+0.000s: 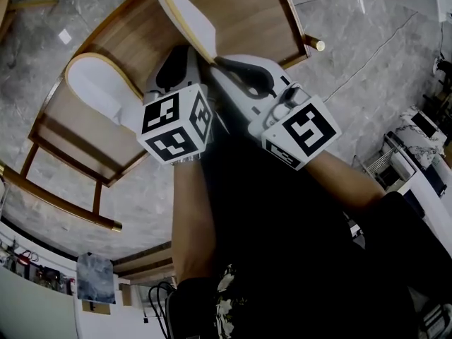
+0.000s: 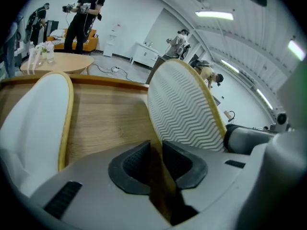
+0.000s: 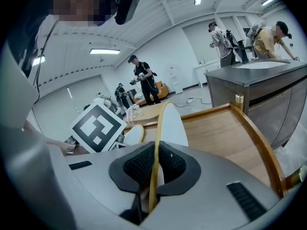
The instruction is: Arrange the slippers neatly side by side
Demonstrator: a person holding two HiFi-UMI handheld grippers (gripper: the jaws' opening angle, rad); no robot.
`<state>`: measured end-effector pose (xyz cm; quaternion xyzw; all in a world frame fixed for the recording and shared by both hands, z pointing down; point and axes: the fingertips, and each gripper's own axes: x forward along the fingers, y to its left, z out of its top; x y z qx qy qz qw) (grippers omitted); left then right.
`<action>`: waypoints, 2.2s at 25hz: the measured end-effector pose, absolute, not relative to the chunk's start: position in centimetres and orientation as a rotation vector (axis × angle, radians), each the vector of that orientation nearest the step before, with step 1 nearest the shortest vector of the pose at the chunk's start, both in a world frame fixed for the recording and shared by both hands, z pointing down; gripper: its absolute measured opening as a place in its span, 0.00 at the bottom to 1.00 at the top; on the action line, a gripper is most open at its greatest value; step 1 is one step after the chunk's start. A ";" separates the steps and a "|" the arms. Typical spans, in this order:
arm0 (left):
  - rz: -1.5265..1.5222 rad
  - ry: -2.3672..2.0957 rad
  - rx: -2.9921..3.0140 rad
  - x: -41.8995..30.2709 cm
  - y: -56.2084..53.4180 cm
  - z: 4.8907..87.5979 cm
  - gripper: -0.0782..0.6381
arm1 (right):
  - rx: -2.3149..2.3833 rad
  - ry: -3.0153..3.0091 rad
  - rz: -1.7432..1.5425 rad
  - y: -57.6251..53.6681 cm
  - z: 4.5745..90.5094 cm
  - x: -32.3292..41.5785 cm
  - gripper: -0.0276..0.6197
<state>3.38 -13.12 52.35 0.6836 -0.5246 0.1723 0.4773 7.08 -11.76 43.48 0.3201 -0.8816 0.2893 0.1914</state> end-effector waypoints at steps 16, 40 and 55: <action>0.424 -1.507 1.685 -4.2 -8.0 45.6 0.20 | 0.693 -2.507 0.749 -9.8 45.0 2.3 0.08; 0.494 -1.508 1.600 -11.0 -3.6 47.4 0.19 | 0.615 -2.503 0.588 -9.9 46.0 -1.9 0.14; 0.773 -1.197 1.710 -8.4 0.3 52.4 0.20 | 0.657 -2.151 0.590 -6.9 52.0 3.6 0.22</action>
